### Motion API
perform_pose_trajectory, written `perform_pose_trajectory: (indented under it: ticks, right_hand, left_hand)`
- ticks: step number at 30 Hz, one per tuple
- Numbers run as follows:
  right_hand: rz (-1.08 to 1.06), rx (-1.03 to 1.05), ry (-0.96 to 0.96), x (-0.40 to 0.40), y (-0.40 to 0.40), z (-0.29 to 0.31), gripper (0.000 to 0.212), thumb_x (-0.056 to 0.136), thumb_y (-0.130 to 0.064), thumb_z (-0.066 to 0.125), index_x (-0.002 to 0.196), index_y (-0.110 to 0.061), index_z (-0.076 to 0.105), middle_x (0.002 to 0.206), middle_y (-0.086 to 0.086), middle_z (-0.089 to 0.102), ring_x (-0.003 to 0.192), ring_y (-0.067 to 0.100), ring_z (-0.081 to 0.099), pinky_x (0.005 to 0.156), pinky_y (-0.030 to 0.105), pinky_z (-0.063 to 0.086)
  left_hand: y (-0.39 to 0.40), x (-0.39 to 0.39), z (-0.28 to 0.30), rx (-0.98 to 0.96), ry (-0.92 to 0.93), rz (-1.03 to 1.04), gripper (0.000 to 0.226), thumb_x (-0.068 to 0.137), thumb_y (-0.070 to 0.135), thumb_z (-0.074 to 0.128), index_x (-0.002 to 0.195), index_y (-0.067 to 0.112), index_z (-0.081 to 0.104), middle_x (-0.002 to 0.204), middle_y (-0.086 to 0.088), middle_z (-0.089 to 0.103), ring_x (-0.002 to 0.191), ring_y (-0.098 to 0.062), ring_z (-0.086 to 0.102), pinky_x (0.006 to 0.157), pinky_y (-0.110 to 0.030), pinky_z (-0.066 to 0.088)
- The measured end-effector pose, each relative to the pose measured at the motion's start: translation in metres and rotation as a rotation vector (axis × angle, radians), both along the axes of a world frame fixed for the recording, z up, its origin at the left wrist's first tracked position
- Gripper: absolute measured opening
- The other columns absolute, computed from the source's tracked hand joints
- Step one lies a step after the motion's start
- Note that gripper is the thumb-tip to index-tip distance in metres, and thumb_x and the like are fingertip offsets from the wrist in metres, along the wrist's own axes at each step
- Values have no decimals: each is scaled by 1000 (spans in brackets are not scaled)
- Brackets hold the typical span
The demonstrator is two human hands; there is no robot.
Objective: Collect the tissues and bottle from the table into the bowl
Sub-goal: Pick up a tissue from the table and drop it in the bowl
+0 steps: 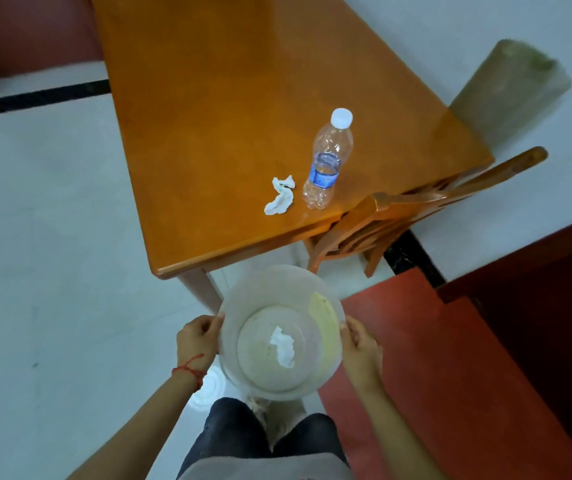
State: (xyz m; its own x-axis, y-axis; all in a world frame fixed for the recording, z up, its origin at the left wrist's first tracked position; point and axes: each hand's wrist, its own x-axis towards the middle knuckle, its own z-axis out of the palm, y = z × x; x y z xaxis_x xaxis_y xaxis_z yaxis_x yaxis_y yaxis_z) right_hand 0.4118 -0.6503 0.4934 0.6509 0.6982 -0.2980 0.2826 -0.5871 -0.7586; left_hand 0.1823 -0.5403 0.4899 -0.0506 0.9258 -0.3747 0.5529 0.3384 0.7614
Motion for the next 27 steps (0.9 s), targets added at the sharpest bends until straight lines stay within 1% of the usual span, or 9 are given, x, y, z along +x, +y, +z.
perform_pose_trajectory:
  ticks: [3,6,9,14,16,19,22,24,27]
  right_hand:
    - [24,0,7,-1,16,-1,24,92,-22,51,112,-17,62,99,6,66,85,15,56,72,24,40]
    - [46,6,3,-1,31,-2,24,93,-20,49,112,-14,62,94,2,62,84,14,55,64,13,37]
    - [77,-4,12,2,45,-1,22,93,-19,50,110,-14,63,87,-2,58,82,14,56,59,4,36]
    - [152,-34,-17,12,66,-3,24,92,-19,51,114,-12,60,101,8,63,87,16,56,60,2,34]
    - [185,-31,-66,19,81,-1,29,92,-20,50,119,-10,56,110,11,61,88,14,53,61,6,35]
    - [255,42,-111,24,113,6,34,92,-21,51,123,-9,52,114,8,55,96,20,56,78,25,41]
    - [332,137,-204,27,150,8,37,90,-24,53,123,-8,53,122,12,57,108,25,55,86,36,47]
    - [373,182,-251,26,175,8,39,89,-28,52,123,-10,54,126,11,57,112,25,54,88,37,48]
    - [482,263,-334,19,210,7,39,87,-28,52,120,-7,55,124,14,59,114,27,54,87,28,43]
  left_hand:
    - [9,-3,-5,-3,-10,33,34,89,29,52,68,5,66,70,-16,64,67,-28,55,68,-29,38]
    - [20,-4,-10,-4,-16,34,36,89,28,50,69,2,65,72,-20,65,70,-32,56,68,-31,41]
    - [28,-4,-16,0,10,32,35,90,28,49,70,4,64,72,-17,63,72,-34,57,70,-33,41]
    - [35,-3,-18,3,24,33,36,91,26,48,71,0,65,72,-18,63,70,-34,56,70,-33,39]
    - [38,-2,-20,0,32,34,34,91,25,48,74,0,66,75,-16,63,72,-32,55,71,-33,39]
    - [38,1,-22,-8,62,47,33,90,23,49,83,-3,67,78,-11,61,74,-28,53,73,-31,38]
    - [37,4,-23,-27,70,68,30,90,22,49,80,0,67,75,-12,60,72,-27,53,72,-31,38]
    - [35,5,-25,-41,73,87,30,91,22,48,79,1,66,75,-12,61,72,-28,53,72,-31,38]
    - [34,7,-24,-59,77,115,30,91,22,48,82,0,66,77,-12,61,72,-28,53,72,-31,38]
